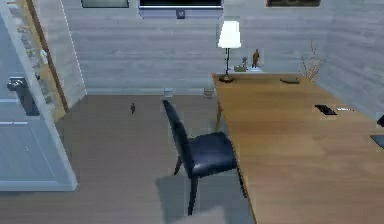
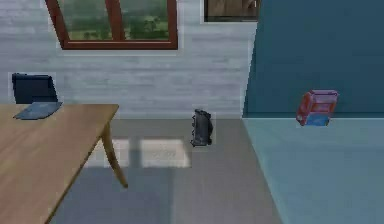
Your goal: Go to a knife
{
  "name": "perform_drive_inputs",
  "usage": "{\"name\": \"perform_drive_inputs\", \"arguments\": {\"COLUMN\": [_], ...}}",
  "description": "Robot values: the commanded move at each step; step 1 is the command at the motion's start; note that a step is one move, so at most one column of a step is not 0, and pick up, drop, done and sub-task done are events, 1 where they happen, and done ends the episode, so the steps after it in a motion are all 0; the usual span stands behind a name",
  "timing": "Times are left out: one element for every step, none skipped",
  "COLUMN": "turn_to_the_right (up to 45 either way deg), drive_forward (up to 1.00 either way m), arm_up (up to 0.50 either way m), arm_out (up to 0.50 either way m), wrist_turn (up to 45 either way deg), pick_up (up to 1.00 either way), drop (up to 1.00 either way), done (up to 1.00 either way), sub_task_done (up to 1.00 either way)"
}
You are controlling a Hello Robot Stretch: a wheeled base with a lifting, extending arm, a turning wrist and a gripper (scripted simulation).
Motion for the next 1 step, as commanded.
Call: {"name": "perform_drive_inputs", "arguments": {"turn_to_the_right": [-45.0], "drive_forward": [0.00], "arm_up": [0.00], "arm_out": [0.00], "wrist_turn": [0.0], "pick_up": [0.00], "drop": [0.00], "done": [0.00], "sub_task_done": [0.00]}}
